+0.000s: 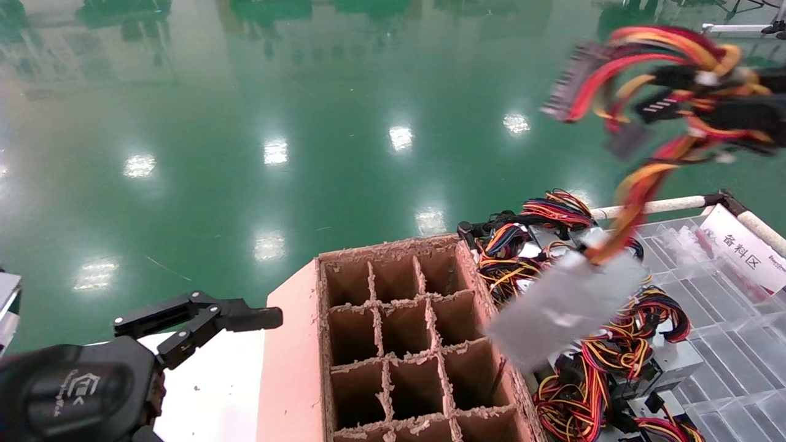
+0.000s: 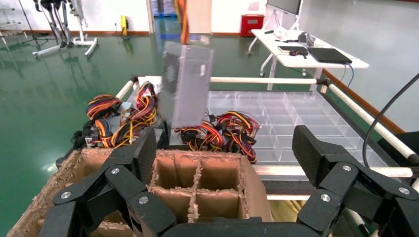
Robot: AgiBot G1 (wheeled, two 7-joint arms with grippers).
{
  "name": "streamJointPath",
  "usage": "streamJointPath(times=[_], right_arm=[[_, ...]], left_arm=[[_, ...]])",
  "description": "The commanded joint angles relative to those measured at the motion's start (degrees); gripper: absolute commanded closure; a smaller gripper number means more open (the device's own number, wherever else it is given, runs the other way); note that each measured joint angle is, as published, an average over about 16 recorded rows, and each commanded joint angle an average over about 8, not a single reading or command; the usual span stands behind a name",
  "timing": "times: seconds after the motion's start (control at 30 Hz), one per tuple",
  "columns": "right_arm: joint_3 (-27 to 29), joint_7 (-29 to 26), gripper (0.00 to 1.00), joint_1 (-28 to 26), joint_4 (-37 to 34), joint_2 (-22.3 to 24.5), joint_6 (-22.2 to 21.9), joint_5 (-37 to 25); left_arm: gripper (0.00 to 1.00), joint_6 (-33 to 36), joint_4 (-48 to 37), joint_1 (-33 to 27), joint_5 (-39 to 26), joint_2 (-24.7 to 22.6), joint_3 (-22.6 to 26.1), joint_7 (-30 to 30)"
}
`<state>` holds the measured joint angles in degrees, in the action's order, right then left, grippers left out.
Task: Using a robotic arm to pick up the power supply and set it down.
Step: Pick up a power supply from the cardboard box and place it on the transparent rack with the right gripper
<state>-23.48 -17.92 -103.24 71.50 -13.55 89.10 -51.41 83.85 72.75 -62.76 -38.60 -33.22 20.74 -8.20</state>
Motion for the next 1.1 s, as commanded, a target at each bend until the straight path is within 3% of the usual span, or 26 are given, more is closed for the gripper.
streamJointPath(times=[0.03, 0.37, 0.57, 1.1], right_arm=[[0.15, -0.43, 1.00, -1.29, -0.13, 1.61, 1.12, -0.85], [-1.53, 3.15, 1.00, -2.98, 2.12, 12.30, 1.94, -3.96], [-1.77, 6.80, 1.00, -2.06, 1.85, 16.24, 1.91, -5.63], [-0.33, 16.48, 1.00, 8.28, -2.01, 22.00, 1.70, -8.68]], left_arm=[[0.00, 0.00, 0.00, 0.00, 0.00, 0.00, 0.00, 0.00], [0.00, 0.00, 0.00, 0.00, 0.01, 0.00, 0.01, 0.00], [0.00, 0.00, 0.00, 0.00, 0.01, 0.00, 0.01, 0.01], [0.00, -0.01, 0.00, -0.01, 0.02, 0.01, 0.02, 0.01]])
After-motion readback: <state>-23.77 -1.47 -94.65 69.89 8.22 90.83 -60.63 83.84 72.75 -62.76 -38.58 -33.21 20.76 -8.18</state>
